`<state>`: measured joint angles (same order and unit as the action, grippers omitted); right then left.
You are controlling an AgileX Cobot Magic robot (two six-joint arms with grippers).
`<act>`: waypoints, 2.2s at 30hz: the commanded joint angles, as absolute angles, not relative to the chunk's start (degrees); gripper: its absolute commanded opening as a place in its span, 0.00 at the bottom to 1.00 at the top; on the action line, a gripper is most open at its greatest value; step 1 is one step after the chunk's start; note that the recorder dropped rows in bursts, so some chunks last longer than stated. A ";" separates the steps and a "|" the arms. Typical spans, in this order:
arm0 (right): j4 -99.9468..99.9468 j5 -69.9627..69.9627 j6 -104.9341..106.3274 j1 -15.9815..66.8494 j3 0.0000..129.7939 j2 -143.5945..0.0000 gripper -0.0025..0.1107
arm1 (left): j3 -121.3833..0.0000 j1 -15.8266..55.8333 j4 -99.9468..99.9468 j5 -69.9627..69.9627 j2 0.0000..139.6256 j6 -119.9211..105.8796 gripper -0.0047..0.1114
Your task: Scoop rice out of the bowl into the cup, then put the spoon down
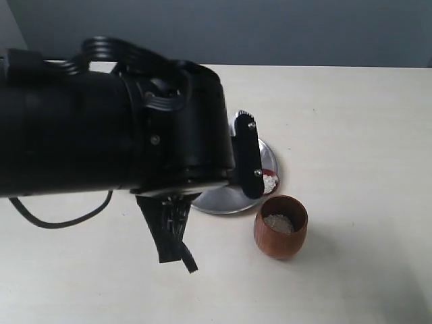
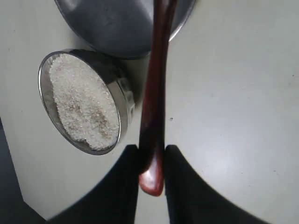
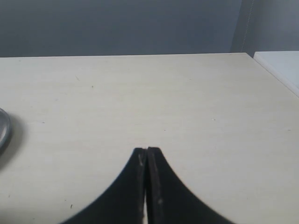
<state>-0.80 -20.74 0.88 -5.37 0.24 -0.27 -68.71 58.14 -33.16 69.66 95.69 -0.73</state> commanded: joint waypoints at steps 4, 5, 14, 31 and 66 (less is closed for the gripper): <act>-0.81 -20.56 1.27 -5.59 0.00 0.00 0.02 | -69.13 58.47 -34.89 69.96 98.18 -0.69 0.04; -0.81 -20.56 1.27 -5.59 0.00 0.00 0.02 | -69.13 58.47 -34.89 69.73 98.72 -0.69 0.04; -0.81 -20.56 1.27 -5.59 0.00 0.00 0.02 | -73.77 59.14 -34.59 68.02 100.24 -0.93 0.04; -0.81 -20.56 1.27 -5.59 0.00 0.00 0.02 | -74.83 60.64 -36.08 69.96 103.97 -1.70 0.04; -0.81 -20.56 1.27 -5.59 0.00 0.00 0.02 | -74.33 64.28 -47.46 69.96 107.67 2.68 0.04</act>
<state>-0.80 -20.74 0.88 -5.37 0.24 -0.27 -74.49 63.95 -47.58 69.65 107.24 2.06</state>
